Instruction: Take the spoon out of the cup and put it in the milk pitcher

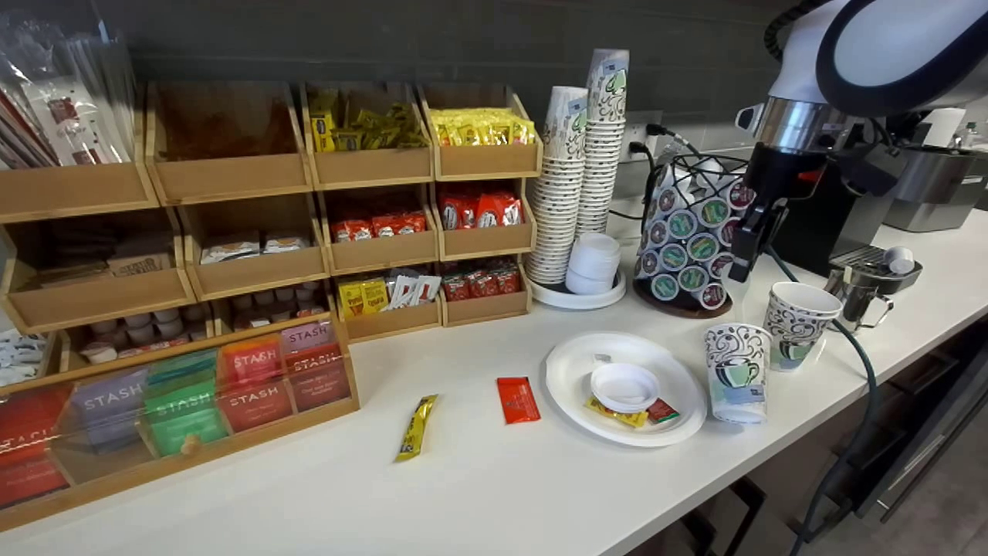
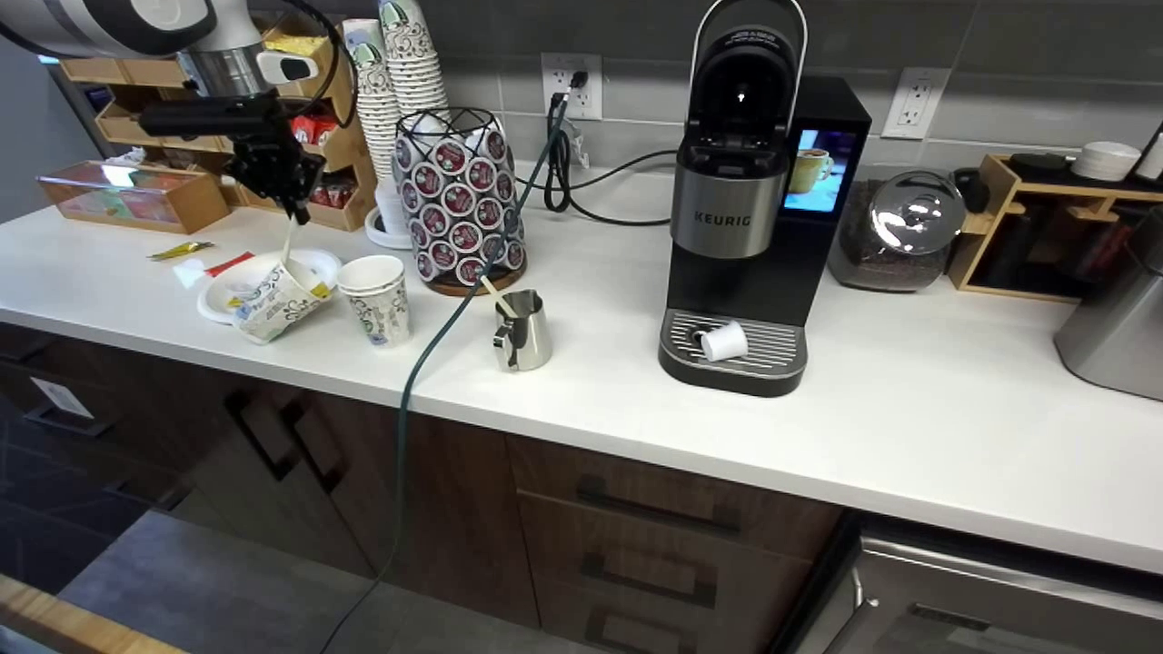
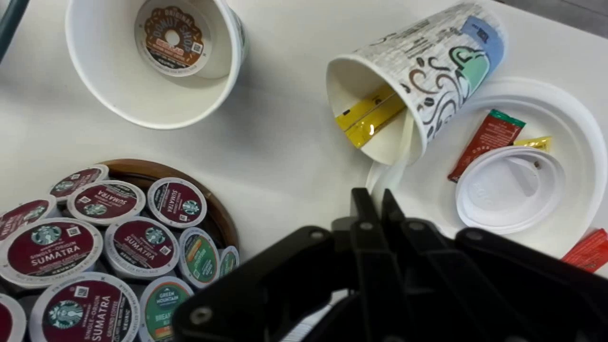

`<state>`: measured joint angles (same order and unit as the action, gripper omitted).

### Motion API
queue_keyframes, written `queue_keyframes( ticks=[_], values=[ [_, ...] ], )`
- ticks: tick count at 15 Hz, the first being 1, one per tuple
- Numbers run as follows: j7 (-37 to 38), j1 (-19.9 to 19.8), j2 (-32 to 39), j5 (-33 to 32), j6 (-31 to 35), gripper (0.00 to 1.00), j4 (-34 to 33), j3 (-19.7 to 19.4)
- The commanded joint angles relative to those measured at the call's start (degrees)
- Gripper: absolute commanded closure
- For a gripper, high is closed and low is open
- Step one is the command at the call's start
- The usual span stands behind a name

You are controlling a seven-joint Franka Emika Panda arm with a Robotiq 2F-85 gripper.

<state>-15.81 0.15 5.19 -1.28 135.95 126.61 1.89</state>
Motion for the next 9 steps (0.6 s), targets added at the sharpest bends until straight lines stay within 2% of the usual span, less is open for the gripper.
queue_keyframes(
  ticks=[1,9],
  values=[
    [0.4,0.1,0.4,0.5,1.8,0.97,0.4,0.0],
    [0.4,-0.4,1.9,0.7,4.9,0.97,-2.2,-0.4]
  ],
)
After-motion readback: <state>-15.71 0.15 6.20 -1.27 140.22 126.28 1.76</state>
